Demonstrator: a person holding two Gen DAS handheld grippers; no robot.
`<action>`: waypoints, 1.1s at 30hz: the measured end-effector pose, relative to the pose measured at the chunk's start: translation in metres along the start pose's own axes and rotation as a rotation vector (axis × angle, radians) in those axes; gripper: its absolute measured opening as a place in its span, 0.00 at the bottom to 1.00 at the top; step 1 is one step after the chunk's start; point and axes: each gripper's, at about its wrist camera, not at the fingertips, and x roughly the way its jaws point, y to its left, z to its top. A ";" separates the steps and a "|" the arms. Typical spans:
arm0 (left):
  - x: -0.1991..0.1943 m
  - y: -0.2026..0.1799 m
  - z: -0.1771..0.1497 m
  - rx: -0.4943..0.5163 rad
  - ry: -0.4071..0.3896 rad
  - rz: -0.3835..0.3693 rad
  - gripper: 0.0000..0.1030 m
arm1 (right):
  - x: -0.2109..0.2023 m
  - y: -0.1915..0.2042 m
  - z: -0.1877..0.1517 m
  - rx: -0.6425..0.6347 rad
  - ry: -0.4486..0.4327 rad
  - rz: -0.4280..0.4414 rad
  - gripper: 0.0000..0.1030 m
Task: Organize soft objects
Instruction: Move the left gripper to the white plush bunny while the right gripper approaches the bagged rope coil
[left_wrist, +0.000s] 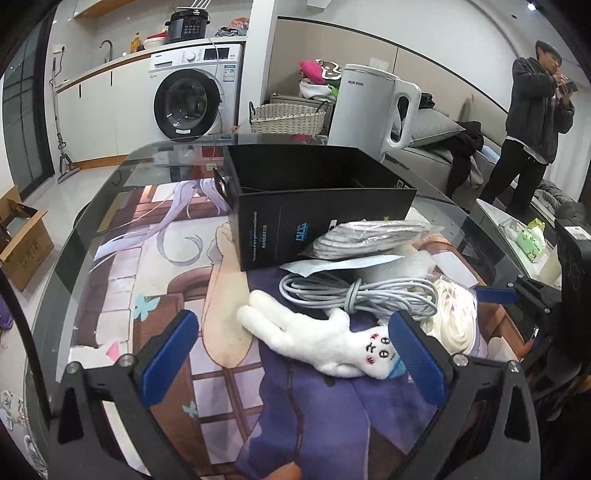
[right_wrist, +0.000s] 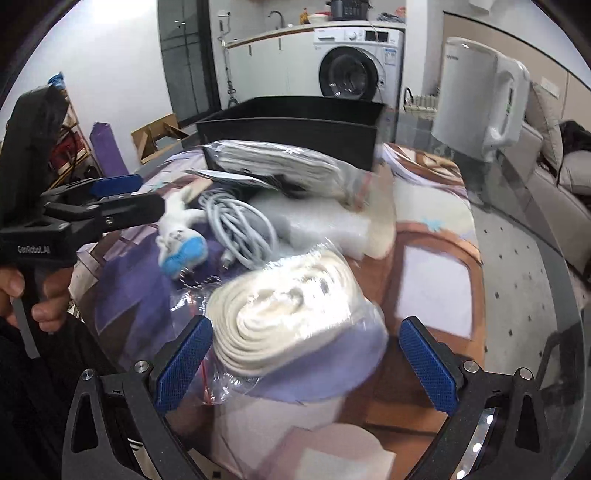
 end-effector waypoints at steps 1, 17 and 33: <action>0.000 0.000 0.000 0.001 0.000 0.002 1.00 | -0.001 -0.003 -0.001 0.002 0.001 -0.006 1.00; 0.007 -0.001 -0.001 -0.003 0.035 0.010 1.00 | -0.011 -0.015 0.007 0.115 -0.058 -0.005 1.00; 0.014 0.004 -0.003 0.001 0.053 0.026 1.00 | 0.018 0.005 0.012 0.097 0.004 -0.114 0.99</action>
